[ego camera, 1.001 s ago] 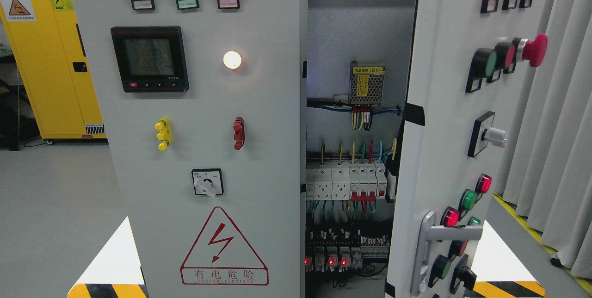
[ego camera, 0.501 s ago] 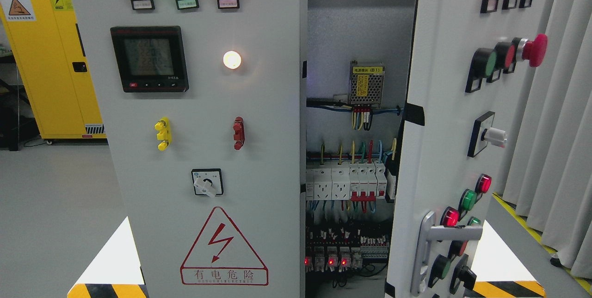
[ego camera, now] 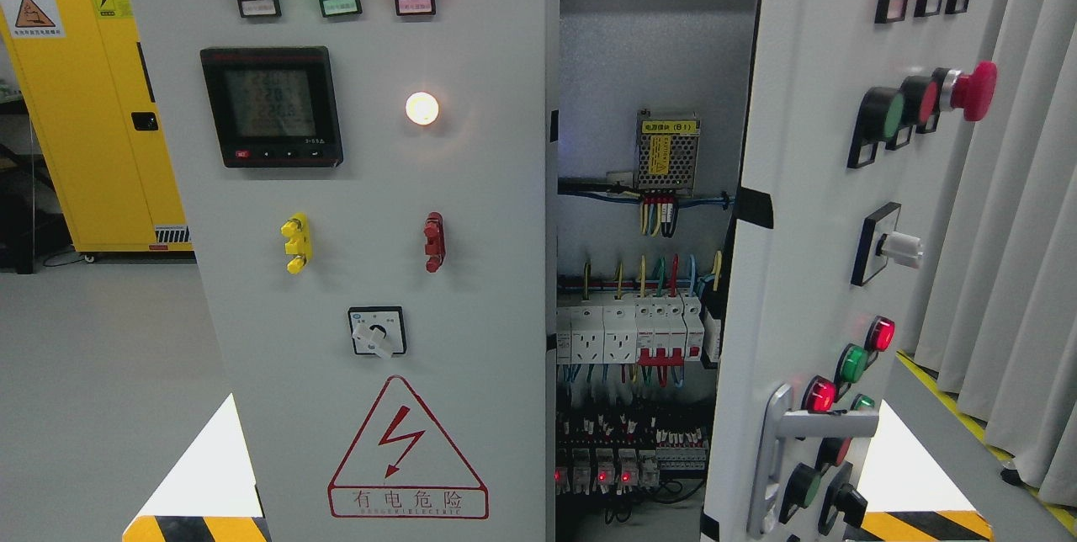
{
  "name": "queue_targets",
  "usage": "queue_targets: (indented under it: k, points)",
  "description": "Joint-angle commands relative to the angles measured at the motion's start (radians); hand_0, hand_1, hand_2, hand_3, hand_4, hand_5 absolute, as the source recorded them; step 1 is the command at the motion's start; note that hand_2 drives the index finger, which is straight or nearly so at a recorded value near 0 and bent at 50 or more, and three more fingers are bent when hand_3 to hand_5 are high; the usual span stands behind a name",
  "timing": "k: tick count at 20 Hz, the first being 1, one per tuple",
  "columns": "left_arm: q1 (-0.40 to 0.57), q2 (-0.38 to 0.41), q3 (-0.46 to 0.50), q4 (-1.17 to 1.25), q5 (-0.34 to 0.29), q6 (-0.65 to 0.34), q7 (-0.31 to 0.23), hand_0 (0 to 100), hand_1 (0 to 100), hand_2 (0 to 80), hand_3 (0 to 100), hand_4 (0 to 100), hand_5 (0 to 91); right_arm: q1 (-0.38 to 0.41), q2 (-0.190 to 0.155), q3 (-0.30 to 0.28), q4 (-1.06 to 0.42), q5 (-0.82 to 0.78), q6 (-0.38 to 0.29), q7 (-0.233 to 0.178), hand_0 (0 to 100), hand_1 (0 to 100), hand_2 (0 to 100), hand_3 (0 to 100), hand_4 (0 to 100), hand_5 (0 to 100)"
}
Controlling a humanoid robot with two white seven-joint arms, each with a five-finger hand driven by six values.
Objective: Open door with both hands
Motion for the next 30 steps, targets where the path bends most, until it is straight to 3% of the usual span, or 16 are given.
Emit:
queue_targets:
  k: [1,4,6,10,13,14,18,21,25,30]
  points:
    - [-0.027,0.245,-0.122,-0.499,0.18,0.043,-0.013,12,56,0.0,0,0,0.0,0.02,-0.001,0.001,0.0,0.0,0.0,0.001,0,50,4,0,0,0]
    - [-0.053,0.31,-0.122,-0.579,0.327,0.092,-0.033,12,56,0.0,0,0,0.0,0.02,-0.001,0.001,0.0,0.0,0.0,0.001,0,50,4,0,0,0]
    - [-0.079,0.379,-0.125,-0.616,0.391,0.094,-0.045,12,56,0.0,0,0,0.0,0.02,-0.001,0.001,0.0,0.0,0.0,0.001,0,50,4,0,0,0]
    - [-0.151,0.392,-0.124,-0.663,0.409,0.15,-0.054,12,56,0.0,0,0,0.0,0.02,-0.001,0.002,0.0,0.001,0.0,0.001,0,50,4,0,0,0]
    - [-0.236,0.386,-0.122,-0.682,0.565,0.284,-0.053,12,56,0.0,0,0,0.0,0.02,-0.003,0.002,0.002,0.0,0.0,0.001,0,50,4,0,0,0]
    - [-0.265,0.381,-0.122,-0.682,0.59,0.312,-0.053,12,56,0.0,0,0,0.0,0.02,-0.003,0.002,0.002,0.0,0.0,0.001,0,50,4,0,0,0]
    - [-0.419,0.364,-0.12,-0.685,0.616,0.384,-0.053,12,56,0.0,0,0,0.0,0.02,-0.001,0.004,0.002,0.0,0.0,0.001,0,50,4,0,0,0]
    - [-0.524,0.295,-0.11,-0.685,0.711,0.522,-0.048,12,56,0.0,0,0,0.0,0.02,-0.001,0.004,0.002,0.001,0.0,-0.001,0,50,4,0,0,0]
    - [-0.676,0.262,-0.111,-0.68,0.74,0.565,-0.047,12,56,0.0,0,0,0.0,0.02,-0.001,0.002,0.002,0.0,0.0,0.001,0,50,4,0,0,0]
    - [-0.815,0.173,-0.111,-0.656,0.756,0.721,-0.047,12,56,0.0,0,0,0.0,0.02,-0.001,0.002,0.002,0.0,0.0,0.001,0,50,4,0,0,0]
